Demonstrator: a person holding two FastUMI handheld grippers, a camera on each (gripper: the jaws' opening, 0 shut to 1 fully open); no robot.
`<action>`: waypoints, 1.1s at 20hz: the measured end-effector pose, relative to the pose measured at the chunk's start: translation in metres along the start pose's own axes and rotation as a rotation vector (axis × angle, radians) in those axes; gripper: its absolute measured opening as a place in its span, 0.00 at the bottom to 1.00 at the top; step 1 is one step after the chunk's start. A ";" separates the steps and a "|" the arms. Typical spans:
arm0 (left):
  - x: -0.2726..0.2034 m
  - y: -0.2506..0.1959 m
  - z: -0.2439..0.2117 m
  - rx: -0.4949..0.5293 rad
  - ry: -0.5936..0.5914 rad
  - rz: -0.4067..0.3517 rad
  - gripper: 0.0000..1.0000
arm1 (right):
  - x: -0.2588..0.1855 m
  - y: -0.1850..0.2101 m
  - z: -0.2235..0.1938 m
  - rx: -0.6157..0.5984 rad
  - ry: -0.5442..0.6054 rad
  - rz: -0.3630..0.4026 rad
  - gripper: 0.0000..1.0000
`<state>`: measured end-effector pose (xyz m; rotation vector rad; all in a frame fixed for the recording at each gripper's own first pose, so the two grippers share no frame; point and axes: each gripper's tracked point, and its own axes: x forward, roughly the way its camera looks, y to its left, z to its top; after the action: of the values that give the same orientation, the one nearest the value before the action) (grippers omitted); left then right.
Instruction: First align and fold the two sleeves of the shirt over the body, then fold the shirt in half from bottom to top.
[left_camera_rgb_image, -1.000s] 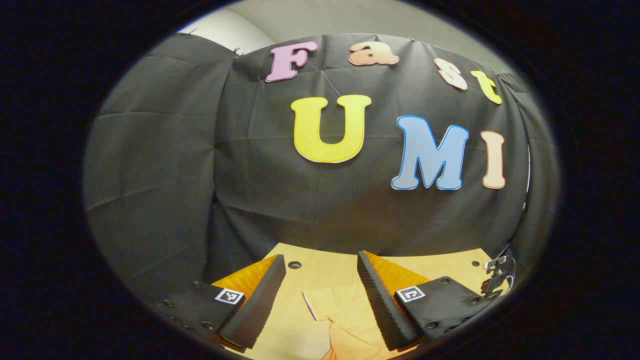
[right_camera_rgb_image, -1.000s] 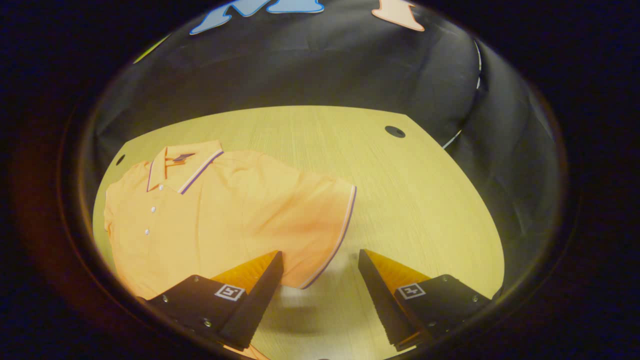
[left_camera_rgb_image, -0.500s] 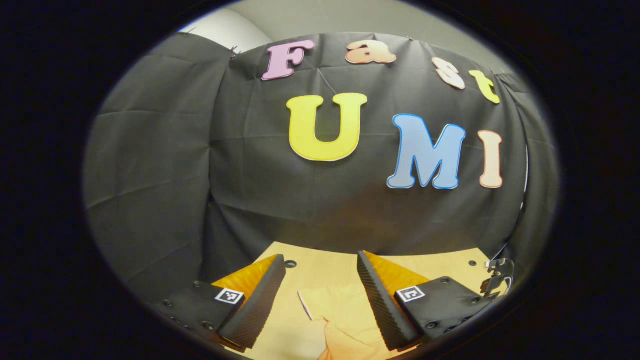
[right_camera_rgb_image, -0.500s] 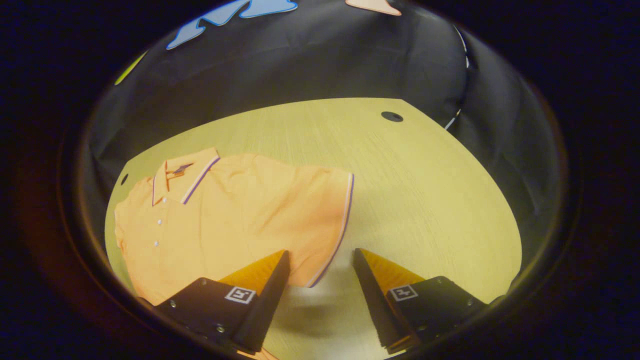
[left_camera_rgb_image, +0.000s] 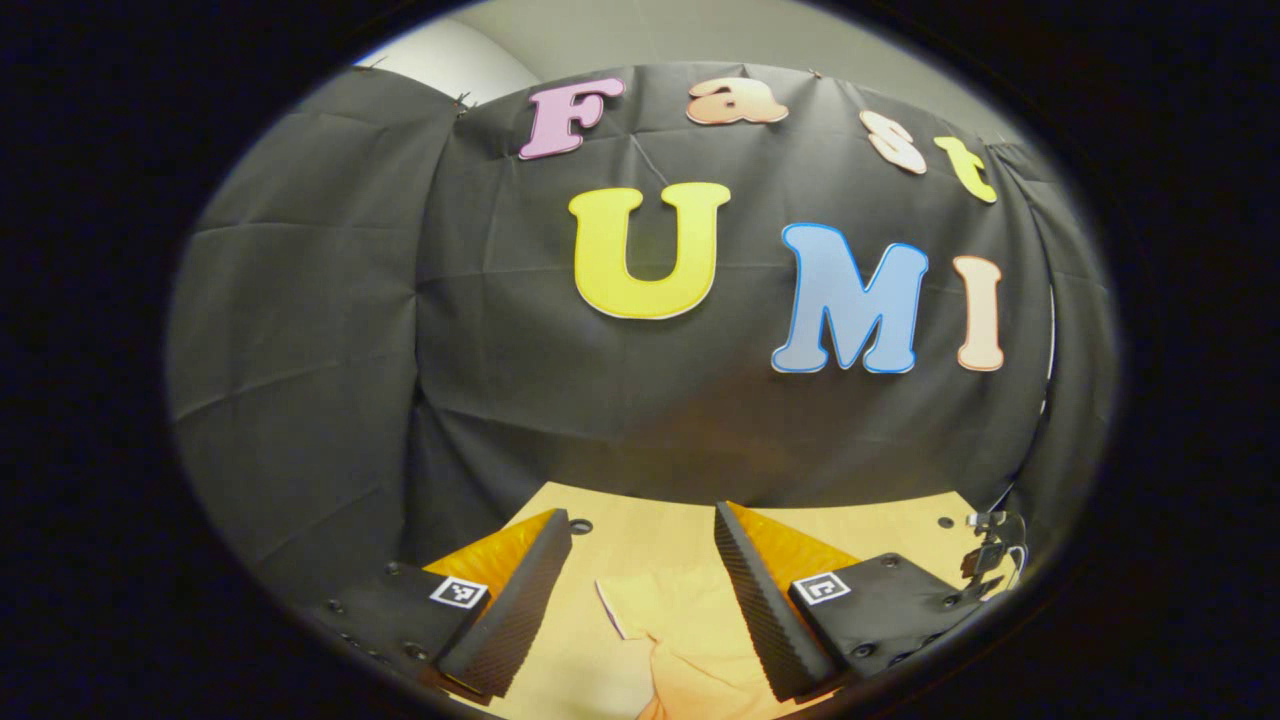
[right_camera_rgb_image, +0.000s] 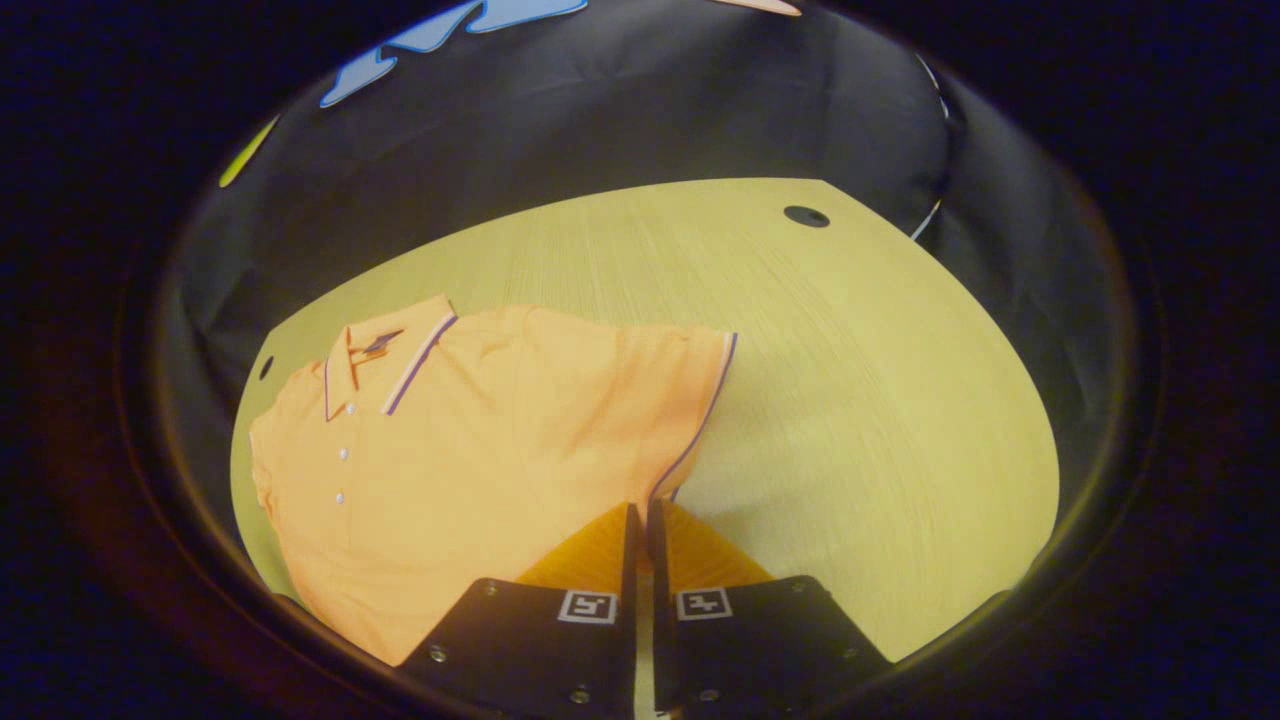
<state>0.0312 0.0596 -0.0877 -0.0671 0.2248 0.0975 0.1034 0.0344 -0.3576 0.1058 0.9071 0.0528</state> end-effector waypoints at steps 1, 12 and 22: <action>0.001 -0.001 -0.003 -0.002 0.002 -0.001 0.95 | 0.001 0.000 0.000 0.005 0.004 0.007 0.07; 0.002 -0.006 -0.003 0.001 0.004 -0.027 0.95 | -0.018 0.044 0.046 -0.052 -0.085 0.068 0.00; -0.005 0.008 -0.009 -0.003 0.010 -0.010 0.95 | -0.037 0.193 0.024 -0.321 -0.067 0.301 0.00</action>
<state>0.0232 0.0659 -0.0958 -0.0713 0.2340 0.0873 0.0992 0.2210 -0.2924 -0.0553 0.7998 0.4707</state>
